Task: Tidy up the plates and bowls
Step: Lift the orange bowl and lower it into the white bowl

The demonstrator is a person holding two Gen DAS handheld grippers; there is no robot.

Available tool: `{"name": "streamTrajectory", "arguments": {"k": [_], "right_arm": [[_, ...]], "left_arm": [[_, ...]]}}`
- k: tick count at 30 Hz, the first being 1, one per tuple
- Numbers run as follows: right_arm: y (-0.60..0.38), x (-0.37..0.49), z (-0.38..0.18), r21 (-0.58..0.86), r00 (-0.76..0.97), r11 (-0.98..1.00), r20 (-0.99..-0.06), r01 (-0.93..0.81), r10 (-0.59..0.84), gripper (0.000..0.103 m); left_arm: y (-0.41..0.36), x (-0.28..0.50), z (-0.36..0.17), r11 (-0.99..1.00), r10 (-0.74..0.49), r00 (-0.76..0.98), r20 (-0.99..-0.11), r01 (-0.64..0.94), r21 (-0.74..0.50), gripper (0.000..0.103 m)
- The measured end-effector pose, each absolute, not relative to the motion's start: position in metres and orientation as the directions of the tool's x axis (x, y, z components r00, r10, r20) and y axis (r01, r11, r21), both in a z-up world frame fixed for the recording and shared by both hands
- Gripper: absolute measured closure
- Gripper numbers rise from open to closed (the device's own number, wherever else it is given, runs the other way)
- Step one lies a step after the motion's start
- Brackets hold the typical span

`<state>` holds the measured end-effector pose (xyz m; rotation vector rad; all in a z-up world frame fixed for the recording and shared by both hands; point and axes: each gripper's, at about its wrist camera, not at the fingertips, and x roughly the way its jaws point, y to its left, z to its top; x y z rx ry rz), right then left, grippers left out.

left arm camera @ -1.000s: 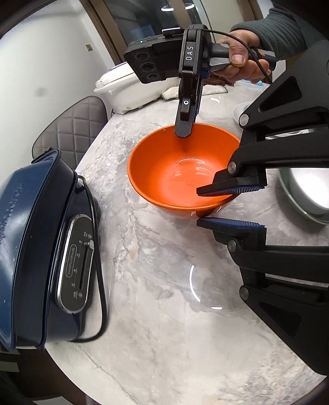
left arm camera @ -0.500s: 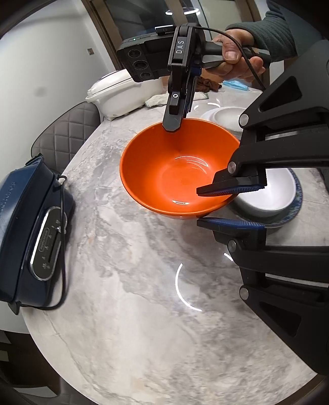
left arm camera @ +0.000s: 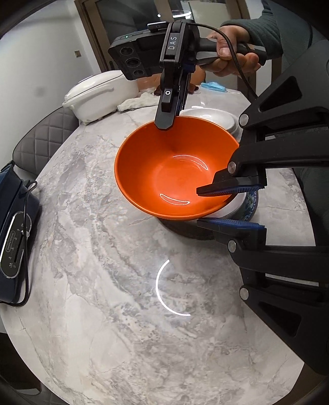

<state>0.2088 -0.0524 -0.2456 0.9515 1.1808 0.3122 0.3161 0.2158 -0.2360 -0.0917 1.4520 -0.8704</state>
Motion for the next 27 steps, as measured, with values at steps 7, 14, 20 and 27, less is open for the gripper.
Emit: {"name": "streamTrajectory", "arguments": {"k": [7, 14, 20, 27], "right_arm": [[-0.056, 0.181, -0.269, 0.759, 0.385, 0.562, -0.651, 0.329, 0.655, 0.081], [-0.062, 0.168, -0.279, 0.755, 0.383, 0.546, -0.655, 0.363, 0.651, 0.081], [-0.066, 0.162, -0.290, 0.748, 0.374, 0.540, -0.662, 0.387, 0.649, 0.082], [-0.065, 0.162, -0.291, 0.732, 0.353, 0.563, -0.680, 0.383, 0.643, 0.082]], "left_arm": [[0.206, 0.299, -0.254, 0.705, -0.521, -0.156, -0.839, 0.476, -0.526, 0.088], [0.196, 0.297, -0.258, 0.702, -0.502, -0.156, -0.851, 0.501, -0.506, 0.088], [0.192, 0.298, -0.262, 0.707, -0.488, -0.149, -0.860, 0.511, -0.490, 0.088], [0.190, 0.297, -0.261, 0.718, -0.468, -0.121, -0.875, 0.525, -0.457, 0.088]]}}
